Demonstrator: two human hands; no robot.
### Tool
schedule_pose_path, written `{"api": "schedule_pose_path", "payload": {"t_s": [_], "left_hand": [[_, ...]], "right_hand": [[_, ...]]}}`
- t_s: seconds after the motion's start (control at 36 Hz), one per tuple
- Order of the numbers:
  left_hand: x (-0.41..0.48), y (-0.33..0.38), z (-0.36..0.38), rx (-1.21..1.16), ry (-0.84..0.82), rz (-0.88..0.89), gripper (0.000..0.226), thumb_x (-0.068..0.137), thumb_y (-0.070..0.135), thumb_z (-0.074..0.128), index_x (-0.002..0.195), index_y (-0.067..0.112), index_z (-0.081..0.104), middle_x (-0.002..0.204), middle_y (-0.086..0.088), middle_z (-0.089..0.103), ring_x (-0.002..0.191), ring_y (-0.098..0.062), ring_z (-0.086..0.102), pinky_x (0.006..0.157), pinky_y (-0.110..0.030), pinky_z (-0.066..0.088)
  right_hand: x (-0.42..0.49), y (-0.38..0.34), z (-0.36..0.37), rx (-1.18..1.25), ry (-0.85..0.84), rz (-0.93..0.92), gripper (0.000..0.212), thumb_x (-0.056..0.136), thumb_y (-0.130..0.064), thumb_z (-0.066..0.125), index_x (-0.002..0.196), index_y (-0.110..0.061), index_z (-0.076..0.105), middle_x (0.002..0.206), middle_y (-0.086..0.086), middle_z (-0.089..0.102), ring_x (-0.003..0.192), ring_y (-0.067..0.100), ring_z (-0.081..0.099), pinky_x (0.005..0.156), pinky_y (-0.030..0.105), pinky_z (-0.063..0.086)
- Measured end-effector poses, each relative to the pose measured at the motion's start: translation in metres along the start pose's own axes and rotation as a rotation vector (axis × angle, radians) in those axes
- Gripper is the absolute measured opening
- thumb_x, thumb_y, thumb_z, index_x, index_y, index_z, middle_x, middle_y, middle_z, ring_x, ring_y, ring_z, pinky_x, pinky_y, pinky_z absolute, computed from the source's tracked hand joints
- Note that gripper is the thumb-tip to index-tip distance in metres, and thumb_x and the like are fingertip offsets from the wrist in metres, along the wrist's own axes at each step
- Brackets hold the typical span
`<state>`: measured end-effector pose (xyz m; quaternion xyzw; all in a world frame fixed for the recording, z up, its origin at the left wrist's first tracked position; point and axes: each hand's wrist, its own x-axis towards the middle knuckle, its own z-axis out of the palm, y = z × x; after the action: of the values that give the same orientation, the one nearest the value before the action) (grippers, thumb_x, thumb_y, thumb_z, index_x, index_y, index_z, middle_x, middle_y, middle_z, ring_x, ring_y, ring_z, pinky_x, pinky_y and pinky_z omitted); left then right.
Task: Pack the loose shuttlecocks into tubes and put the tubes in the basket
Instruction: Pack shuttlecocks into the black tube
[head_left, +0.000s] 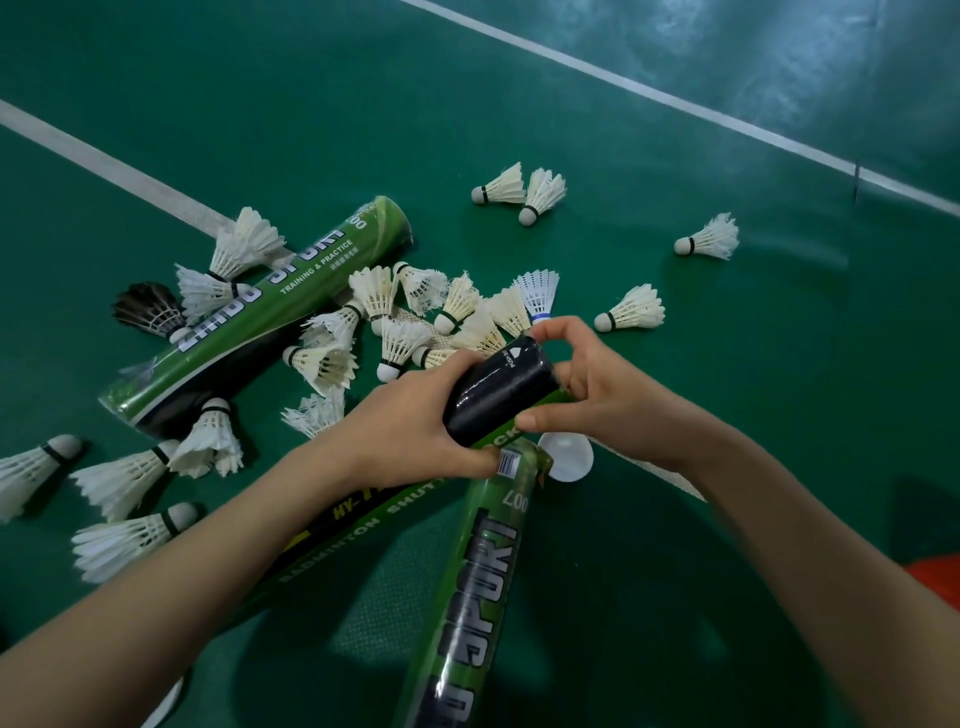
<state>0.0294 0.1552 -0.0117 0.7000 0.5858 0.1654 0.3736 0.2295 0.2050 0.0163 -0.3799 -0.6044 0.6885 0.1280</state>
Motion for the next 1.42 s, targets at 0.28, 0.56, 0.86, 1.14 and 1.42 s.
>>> {"api": "schedule_pose_path", "payload": {"t_s": [0.28,0.56,0.86,1.14,1.42], "left_hand": [[-0.002,-0.002,0.005,0.095,-0.028,0.013,0.069,0.060,0.052,0.074,0.116,0.041,0.036,0.082,0.019,0.053,0.068,-0.001,0.055,0.059,-0.024,0.043],[-0.001,-0.004,0.010,0.142,-0.068,0.019,0.072,0.061,0.053,0.073,0.121,0.036,0.036,0.093,0.016,0.055,0.077,-0.006,0.058,0.068,-0.029,0.049],[0.006,-0.024,0.021,0.206,-0.158,-0.099,0.080,0.071,0.046,0.072,0.136,0.031,0.029,0.102,0.012,0.050,0.087,-0.011,0.056,0.076,-0.030,0.051],[0.012,-0.029,0.027,0.229,-0.139,-0.134,0.081,0.070,0.049,0.072,0.136,0.030,0.029,0.112,0.008,0.052,0.095,-0.016,0.055,0.082,-0.037,0.051],[0.012,-0.024,0.025,0.228,-0.045,-0.106,0.088,0.067,0.054,0.070,0.140,0.033,0.025,0.117,0.009,0.052,0.095,-0.015,0.055,0.080,-0.036,0.051]], "right_hand": [[0.002,0.002,0.000,-0.043,-0.077,0.110,0.049,0.085,0.012,0.060,0.121,-0.006,0.032,0.108,0.015,0.061,0.098,0.014,0.064,0.090,0.033,0.053],[0.007,0.010,0.003,-0.117,-0.090,0.224,0.074,0.081,0.000,0.068,0.140,-0.013,0.025,0.111,0.005,0.061,0.104,0.016,0.062,0.087,0.027,0.051],[0.003,0.063,-0.016,0.085,0.353,0.107,0.027,0.082,-0.012,0.070,0.102,-0.013,0.053,0.090,0.006,0.069,0.089,0.022,0.067,0.088,0.034,0.054],[0.023,0.143,-0.024,-1.069,0.136,0.151,0.069,0.088,-0.028,0.063,0.148,-0.031,0.030,0.159,0.005,0.011,0.146,0.024,0.006,0.117,0.040,0.011],[0.024,0.119,-0.026,-0.404,0.682,0.092,0.036,0.085,-0.017,0.066,0.118,-0.014,0.053,0.114,0.003,0.053,0.099,0.019,0.052,0.077,0.029,0.049]]}}
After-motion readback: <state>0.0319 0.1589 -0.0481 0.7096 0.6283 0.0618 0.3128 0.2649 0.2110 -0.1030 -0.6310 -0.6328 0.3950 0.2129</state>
